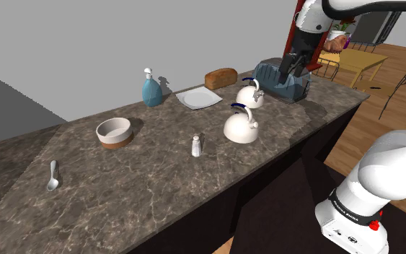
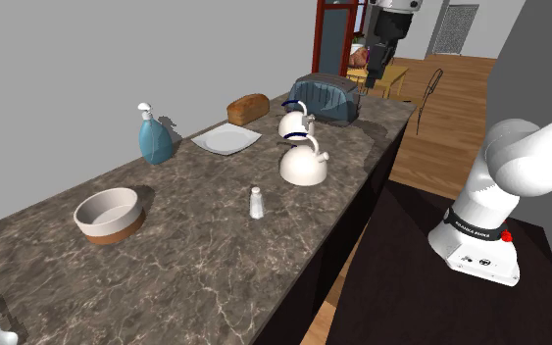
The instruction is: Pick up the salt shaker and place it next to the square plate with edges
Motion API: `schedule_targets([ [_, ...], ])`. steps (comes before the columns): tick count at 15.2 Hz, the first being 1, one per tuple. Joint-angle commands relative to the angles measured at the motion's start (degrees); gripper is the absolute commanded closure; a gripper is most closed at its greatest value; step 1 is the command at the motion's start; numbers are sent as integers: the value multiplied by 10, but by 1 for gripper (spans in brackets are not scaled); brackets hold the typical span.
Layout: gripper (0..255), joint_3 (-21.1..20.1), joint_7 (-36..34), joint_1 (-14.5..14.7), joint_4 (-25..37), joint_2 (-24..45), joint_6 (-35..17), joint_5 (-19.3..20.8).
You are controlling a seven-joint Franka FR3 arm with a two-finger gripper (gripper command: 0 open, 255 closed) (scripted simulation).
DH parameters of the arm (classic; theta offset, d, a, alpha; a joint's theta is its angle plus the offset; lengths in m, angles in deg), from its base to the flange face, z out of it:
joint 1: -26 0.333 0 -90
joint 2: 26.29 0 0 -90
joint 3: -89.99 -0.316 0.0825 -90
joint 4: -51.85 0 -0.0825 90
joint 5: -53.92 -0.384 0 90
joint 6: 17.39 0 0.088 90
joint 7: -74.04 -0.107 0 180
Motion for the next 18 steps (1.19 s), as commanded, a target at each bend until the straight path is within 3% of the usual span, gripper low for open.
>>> schedule_targets([
  [1,0,0,0,0,0,0,0,0],
  [10,0,-44,-56,26,-85,76,-184,-41],
  [18,0,-86,-104,48,-102,203,-350,-66],
])
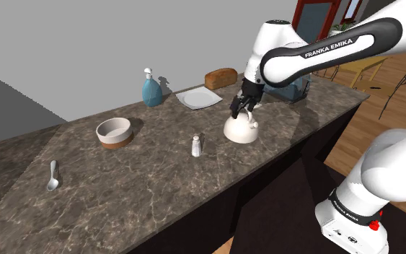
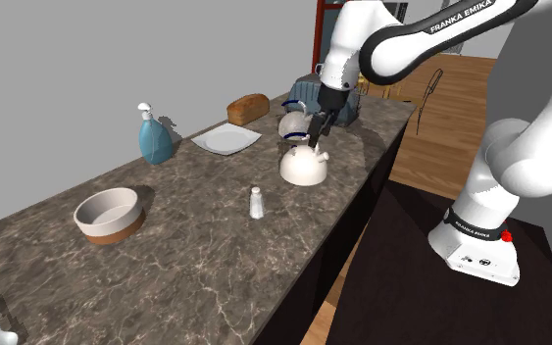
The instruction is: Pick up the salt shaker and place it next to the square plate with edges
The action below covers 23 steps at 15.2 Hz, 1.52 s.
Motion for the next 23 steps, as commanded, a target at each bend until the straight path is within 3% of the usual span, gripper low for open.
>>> schedule_targets([
  [1,0,-10,-11,4,0,35,-43,-4],
  [7,0,-41,-55,13,30,158,-154,3],
  [13,0,-59,-120,26,90,291,-242,48],
  [17,0,-53,-165,46,142,372,-281,87],
  [23,0,-39,-180,58,158,421,-314,107],
])
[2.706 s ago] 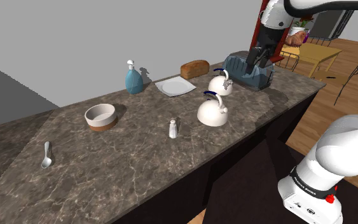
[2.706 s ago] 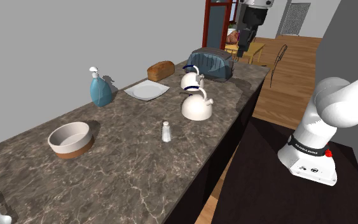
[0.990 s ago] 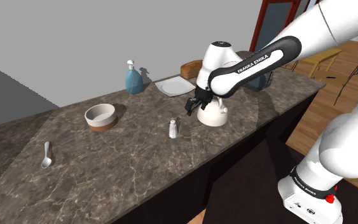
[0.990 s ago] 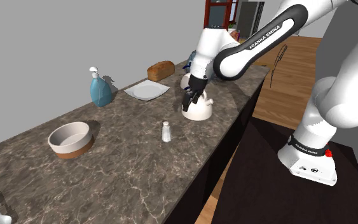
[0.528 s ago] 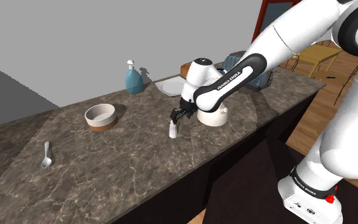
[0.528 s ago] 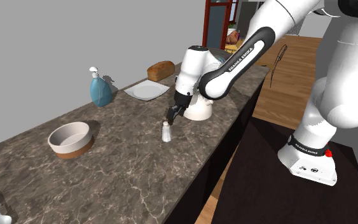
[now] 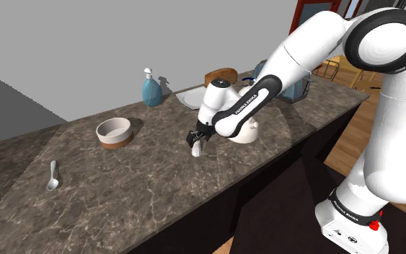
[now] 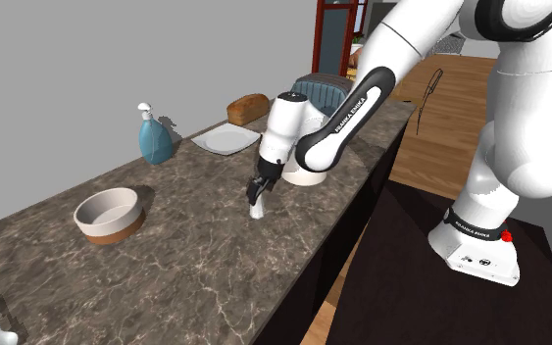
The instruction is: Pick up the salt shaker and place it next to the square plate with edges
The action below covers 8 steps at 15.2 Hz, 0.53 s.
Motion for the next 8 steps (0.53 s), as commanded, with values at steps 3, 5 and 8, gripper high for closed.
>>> schedule_targets([
  [3,0,6,-7,6,9,22,-13,9],
  [5,0,7,-7,6,9,22,-13,9],
  [8,0,7,-7,6,9,22,-13,9],
])
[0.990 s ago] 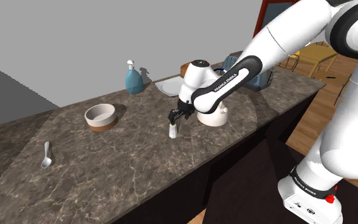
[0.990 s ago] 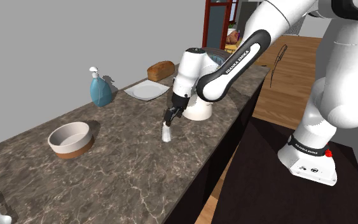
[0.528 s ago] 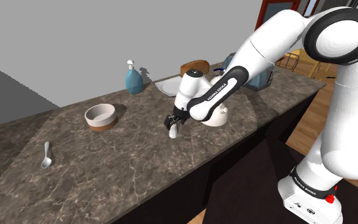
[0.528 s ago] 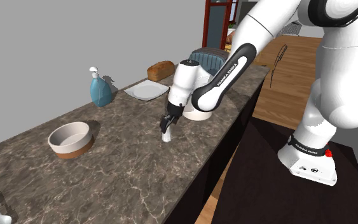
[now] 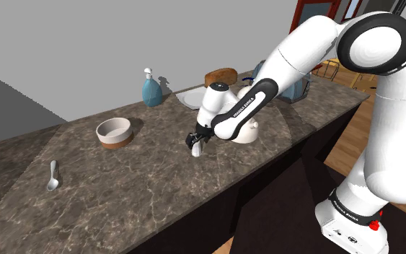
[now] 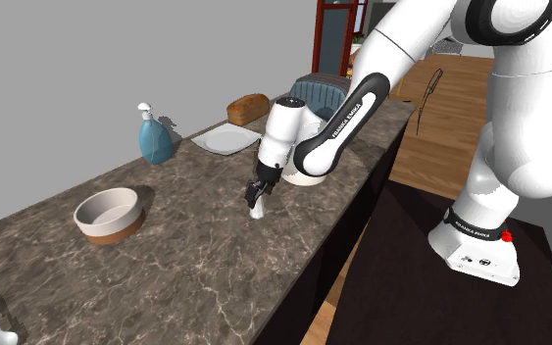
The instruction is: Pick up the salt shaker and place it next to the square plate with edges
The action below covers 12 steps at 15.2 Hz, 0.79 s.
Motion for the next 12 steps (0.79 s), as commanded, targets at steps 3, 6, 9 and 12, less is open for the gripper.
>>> schedule_targets([
  [3,255,0,0,0,0,0,0,0],
  [6,255,0,0,0,0,0,0,0],
  [9,255,0,0,0,0,0,0,0],
  [12,255,-2,2,-2,0,-7,6,-3],
])
